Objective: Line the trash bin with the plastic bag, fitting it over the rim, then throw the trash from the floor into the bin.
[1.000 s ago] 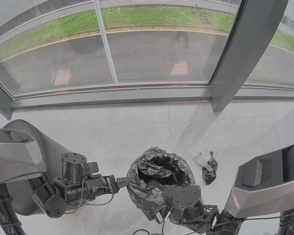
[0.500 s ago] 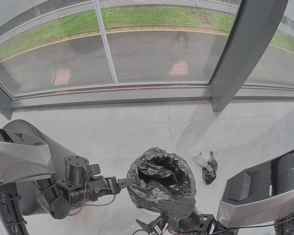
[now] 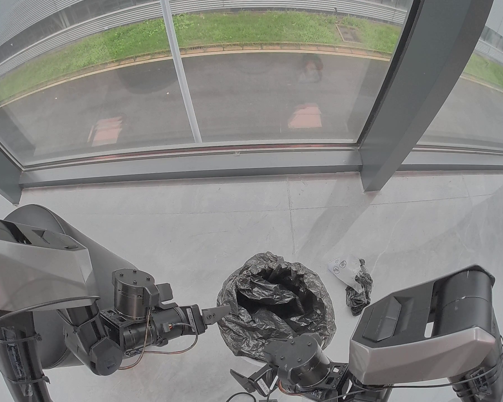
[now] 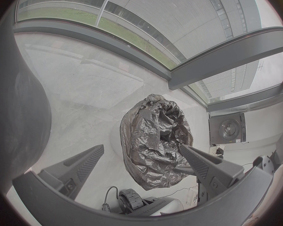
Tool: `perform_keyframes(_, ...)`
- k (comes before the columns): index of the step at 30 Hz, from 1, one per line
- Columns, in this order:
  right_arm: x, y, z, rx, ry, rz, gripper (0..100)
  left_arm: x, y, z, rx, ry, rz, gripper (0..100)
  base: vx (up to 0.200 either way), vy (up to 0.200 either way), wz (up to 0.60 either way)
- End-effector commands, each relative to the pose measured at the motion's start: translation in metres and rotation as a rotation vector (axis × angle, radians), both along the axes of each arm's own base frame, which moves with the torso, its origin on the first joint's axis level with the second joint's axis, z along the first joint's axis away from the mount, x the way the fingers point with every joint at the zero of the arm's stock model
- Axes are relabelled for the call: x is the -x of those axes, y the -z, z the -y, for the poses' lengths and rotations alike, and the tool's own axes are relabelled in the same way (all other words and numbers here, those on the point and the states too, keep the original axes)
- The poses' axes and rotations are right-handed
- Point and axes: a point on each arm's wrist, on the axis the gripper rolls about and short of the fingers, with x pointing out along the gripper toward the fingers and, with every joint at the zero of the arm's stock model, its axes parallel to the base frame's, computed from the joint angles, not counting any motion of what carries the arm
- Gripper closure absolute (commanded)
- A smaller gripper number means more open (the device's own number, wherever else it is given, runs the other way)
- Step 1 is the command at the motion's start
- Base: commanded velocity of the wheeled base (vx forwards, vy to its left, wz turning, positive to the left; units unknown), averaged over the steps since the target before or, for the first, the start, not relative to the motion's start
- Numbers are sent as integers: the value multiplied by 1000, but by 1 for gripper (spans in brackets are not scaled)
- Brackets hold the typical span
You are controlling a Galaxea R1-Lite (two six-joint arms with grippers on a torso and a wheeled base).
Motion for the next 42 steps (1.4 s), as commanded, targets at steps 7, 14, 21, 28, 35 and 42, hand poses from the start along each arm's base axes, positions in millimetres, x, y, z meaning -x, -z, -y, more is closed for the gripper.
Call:
perform_keyframes(7, 21, 12, -4, 57, -60, -37, 0, -1, 4, 0, -3, -1, -5, 0, 0, 0, 0)
perform_keyframes(14, 24, 19, -5, 75, -74, -52, 0, -2, 7, 1, -5, -1, -10, 0, 0, 0, 0)
perform_keyframes(21, 30, 20, -6, 83, -106, -68, 0, -3, 8, 1, -7, 0, -11, 0, 0, 0, 0)
perform_keyframes(28, 43, 22, -12, 112, -151, -83, 0, -3, 8, 1, -6, 0, -10, 0, 0, 0, 0)
perform_keyframes(35, 46, 23, -13, 122, -159, -90, 0, -3, 9, 1, -6, -1, -12, 0, 0, 0, 0)
perform_keyframes(42, 44, 23, -15, 120, -161, -106, 0, -4, 11, 2, -5, -1, -10, 0, 0, 0, 0)
